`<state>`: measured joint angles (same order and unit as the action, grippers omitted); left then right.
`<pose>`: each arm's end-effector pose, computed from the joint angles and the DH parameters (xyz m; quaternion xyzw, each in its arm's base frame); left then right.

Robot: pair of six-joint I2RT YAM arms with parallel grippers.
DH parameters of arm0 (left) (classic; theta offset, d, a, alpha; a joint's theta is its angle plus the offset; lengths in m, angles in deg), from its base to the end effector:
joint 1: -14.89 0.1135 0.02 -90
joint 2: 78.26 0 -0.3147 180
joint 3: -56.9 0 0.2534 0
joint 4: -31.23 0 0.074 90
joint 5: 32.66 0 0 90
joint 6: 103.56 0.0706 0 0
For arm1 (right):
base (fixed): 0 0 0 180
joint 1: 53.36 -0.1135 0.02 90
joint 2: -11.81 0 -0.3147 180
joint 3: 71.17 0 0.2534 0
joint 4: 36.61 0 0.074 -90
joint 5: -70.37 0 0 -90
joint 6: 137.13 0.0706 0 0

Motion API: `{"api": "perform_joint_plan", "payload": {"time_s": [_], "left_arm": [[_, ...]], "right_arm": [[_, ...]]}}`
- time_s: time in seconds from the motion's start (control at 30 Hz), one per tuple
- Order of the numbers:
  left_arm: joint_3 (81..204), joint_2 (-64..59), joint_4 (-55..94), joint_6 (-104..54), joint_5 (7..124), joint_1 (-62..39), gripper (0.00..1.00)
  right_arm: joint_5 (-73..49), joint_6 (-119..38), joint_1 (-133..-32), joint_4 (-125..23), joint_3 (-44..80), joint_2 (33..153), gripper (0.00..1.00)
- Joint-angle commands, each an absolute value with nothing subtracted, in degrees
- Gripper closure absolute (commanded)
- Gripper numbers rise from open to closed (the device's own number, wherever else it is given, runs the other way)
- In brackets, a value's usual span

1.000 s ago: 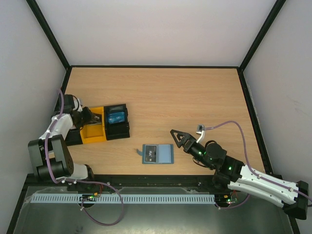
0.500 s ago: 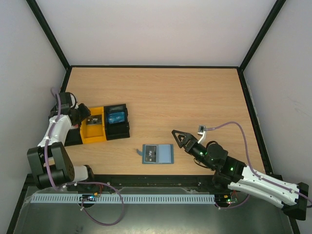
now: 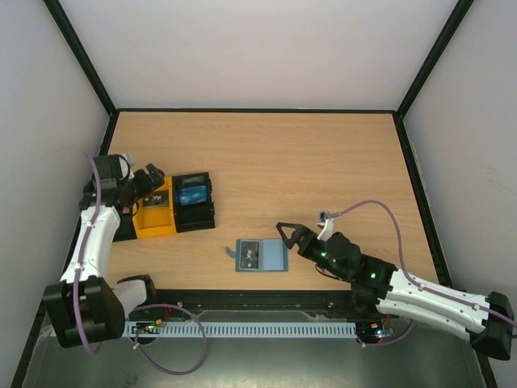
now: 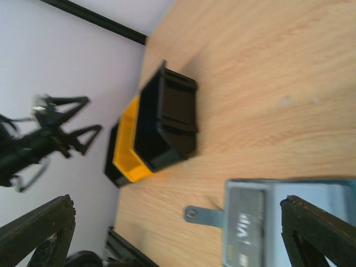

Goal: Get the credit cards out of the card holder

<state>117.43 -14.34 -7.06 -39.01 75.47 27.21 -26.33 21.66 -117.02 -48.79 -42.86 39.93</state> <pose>0.2391 0.0297 0.2873 -0.2306 0.8734 -0.1890 0.3851 0.0681 0.1190 0.2327 0.0715 0.7733 0.5567 0.2949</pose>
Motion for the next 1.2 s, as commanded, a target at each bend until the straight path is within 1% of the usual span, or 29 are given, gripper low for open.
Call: {"api": "perform_joint_plan", "payload": {"time_s": [0.0,0.1,0.2,0.23,0.3,0.4,0.43,0.5,0.57,0.63,0.8,1.0,1.17], "left_arm": [[116.02,-18.31,-10.98,-37.33,78.15,22.64,0.00],[114.18,-21.39,-11.55,-37.11,80.05,19.51,0.01],[111.19,-24.19,-10.55,-38.93,84.85,16.95,0.08],[110.06,-25.34,-10.19,-40.67,84.89,15.99,0.11],[108.39,-28.19,-9.09,-44.70,83.39,13.17,0.13],[106.05,-32.85,-6.07,-50.09,82.41,7.82,0.16],[105.42,-33.78,-5.13,-51.62,82.46,6.37,0.17],[103.79,-34.99,-3.13,-54.65,82.48,3.57,0.19],[102.37,-35.48,-1.21,-57.91,82.47,0.73,0.21],[100.95,-35.58,1.07,-59.86,81.98,-3.46,0.23],[100.39,-33.22,2.94,-62.34,75.86,-13.72,0.30],[96.69,-30.38,10.98,-67.28,71.26,-24.92,0.36],[92.76,-24.65,18.48,-70.27,71.16,-29.65,0.51]], "right_arm": [[-24.83,19.24,-117.08,-52.54,-39.76,45.15,0.02],[-22.41,17.52,-117.13,-51.90,-39.07,48.56,0.01],[-19.67,16.62,-117.08,-49.91,-39.36,51.68,0.08],[-18.72,16.59,-117.08,-48.65,-39.81,52.76,0.12],[-16.51,16.74,-117.08,-45.51,-40.89,55.10,0.23],[-14.32,16.72,-117.13,-42.38,-41.54,59.30,0.46],[-13.86,16.56,-117.09,-41.79,-41.34,60.61,0.52],[-13.15,16.42,-117.13,-40.64,-41.18,63.76,0.60],[-12.13,16.28,-117.13,-38.20,-41.23,66.30,0.67],[-10.67,15.69,-117.09,-35.94,-41.20,68.91,0.70],[-9.94,14.58,-117.08,-34.20,-39.99,75.38,0.76],[-7.19,14.83,-117.08,-28.59,-39.58,82.59,0.78],[-8.01,14.11,-117.00,-26.89,-38.68,86.49,0.79]]}}
